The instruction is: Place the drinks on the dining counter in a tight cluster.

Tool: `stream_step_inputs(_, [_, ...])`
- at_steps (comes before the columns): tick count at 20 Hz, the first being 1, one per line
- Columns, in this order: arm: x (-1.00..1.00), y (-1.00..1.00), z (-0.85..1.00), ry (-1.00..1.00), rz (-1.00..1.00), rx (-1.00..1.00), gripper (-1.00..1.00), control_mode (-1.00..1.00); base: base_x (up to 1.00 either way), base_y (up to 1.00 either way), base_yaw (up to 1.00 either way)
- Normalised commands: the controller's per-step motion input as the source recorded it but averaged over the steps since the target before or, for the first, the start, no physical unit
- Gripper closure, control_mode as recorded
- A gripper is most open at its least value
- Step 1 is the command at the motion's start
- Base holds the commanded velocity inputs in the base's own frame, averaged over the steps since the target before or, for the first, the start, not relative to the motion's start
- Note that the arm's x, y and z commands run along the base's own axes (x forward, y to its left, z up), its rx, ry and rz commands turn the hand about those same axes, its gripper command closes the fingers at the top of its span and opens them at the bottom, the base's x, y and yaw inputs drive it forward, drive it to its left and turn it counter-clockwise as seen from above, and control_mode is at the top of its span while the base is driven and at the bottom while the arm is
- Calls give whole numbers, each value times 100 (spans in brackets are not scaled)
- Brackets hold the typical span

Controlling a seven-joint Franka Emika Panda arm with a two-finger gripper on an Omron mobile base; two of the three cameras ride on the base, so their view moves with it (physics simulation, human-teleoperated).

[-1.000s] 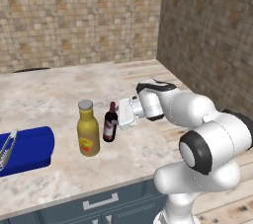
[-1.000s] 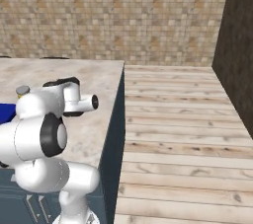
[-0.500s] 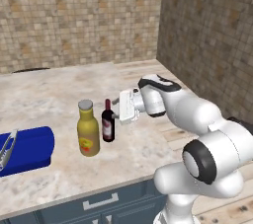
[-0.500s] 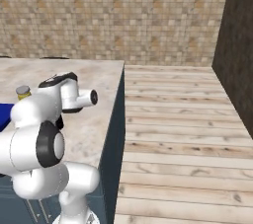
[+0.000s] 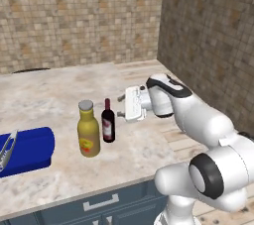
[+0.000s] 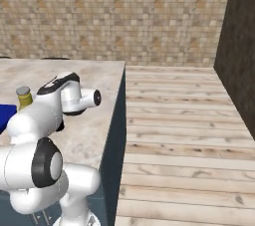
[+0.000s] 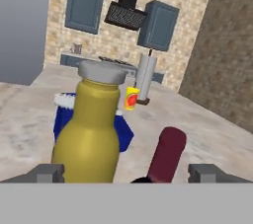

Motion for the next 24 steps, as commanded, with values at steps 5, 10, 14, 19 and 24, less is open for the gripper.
stream_step_inputs(5, [-15, -63, 15, 0, -16, -2, -100, -100, 0, 0, 0])
stream_step_inputs(10, [1, -55, 45, 19, -22, -13, -100, -100, 0, 0, 0])
stream_step_inputs(14, [4, -43, 73, 44, -22, -25, -100, -100, 0, 0, 0])
stream_step_inputs(19, [0, -36, 42, 44, -27, -22, -100, -100, 0, 0, 0])
stream_step_inputs(24, [-32, -28, -5, 36, -34, -14, -100, -100, 0, 0, 0])
